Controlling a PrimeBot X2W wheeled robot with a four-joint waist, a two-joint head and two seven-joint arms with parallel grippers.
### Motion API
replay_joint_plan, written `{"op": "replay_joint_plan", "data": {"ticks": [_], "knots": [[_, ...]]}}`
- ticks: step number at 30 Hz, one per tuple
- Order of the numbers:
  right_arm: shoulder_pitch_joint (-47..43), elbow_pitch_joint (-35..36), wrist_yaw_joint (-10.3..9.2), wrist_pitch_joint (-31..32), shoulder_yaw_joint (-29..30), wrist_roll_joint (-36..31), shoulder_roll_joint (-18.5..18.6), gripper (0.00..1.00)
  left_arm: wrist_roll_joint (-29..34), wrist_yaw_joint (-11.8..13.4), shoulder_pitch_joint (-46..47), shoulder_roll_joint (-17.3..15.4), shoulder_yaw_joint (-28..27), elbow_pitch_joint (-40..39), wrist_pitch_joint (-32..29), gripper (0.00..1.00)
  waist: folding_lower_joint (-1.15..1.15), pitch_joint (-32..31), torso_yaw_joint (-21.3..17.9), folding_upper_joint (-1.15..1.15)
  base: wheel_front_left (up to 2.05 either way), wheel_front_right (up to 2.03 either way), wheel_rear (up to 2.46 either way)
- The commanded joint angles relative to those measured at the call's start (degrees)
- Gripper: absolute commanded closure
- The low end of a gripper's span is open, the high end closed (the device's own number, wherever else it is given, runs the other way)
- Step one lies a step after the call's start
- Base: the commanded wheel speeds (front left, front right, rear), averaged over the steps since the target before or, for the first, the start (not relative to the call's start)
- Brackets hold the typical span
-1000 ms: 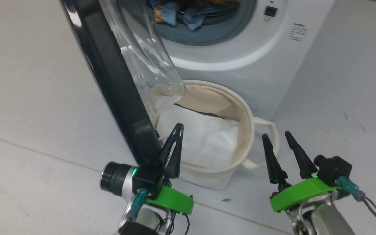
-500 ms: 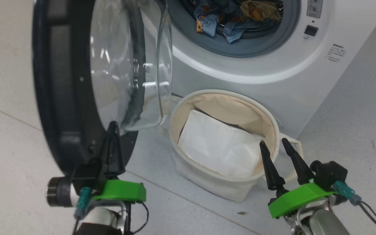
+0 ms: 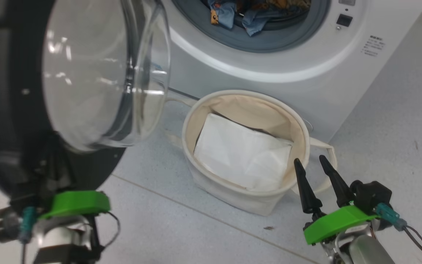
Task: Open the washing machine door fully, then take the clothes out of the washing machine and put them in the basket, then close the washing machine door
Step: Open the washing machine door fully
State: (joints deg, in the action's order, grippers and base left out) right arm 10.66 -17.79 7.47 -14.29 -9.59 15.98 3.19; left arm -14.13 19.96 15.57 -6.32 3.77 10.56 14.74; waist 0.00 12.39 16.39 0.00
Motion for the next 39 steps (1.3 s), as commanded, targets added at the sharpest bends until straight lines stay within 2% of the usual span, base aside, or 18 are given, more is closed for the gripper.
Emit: {"op": "replay_joint_plan", "data": {"ticks": [1,8,17,21,27,32,39], "knots": [[1.8,1.5,0.02,-0.7,-0.9,-0.9,-0.3,0.00,-0.5,0.2,2.5,-2.5,-4.8,-1.3,0.3,1.00,0.00,0.8,-0.5,0.00,0.00,0.00,0.00],[2.6,1.6,0.02,-0.7,-0.2,-2.0,-0.3,0.00,-1.9,-0.3,3.9,-4.0,-12.8,0.4,0.3,1.00,0.00,2.7,-1.2,0.00,0.00,0.00,0.00],[3.7,1.7,0.02,-0.7,0.8,-4.5,-0.3,0.00,-3.0,-3.5,8.3,-5.6,-22.9,5.9,0.3,1.00,0.00,6.0,-1.5,0.00,0.00,0.00,0.00],[3.9,1.7,0.02,-0.7,1.3,-5.6,-0.3,0.00,-2.1,-6.1,10.4,-5.7,-25.1,9.6,0.3,1.00,0.00,6.8,-1.5,0.00,0.00,0.00,0.00],[3.5,2.1,0.02,-0.7,1.9,-6.8,0.2,0.00,-0.5,-8.8,13.6,-4.9,-28.7,12.9,0.3,1.00,0.00,7.6,-1.3,0.00,0.00,0.00,0.00],[3.4,2.5,0.02,-0.7,1.9,-7.1,0.6,0.00,2.2,-10.7,14.6,-4.6,-30.9,14.3,0.3,1.00,0.00,8.0,-1.4,0.00,0.00,0.00,0.00],[3.5,3.3,0.02,-0.7,2.0,-6.4,0.5,0.00,5.8,-12.8,13.8,-2.4,-32.0,13.5,0.3,1.00,0.00,6.4,-1.6,0.00,0.00,0.00,0.00]]}}
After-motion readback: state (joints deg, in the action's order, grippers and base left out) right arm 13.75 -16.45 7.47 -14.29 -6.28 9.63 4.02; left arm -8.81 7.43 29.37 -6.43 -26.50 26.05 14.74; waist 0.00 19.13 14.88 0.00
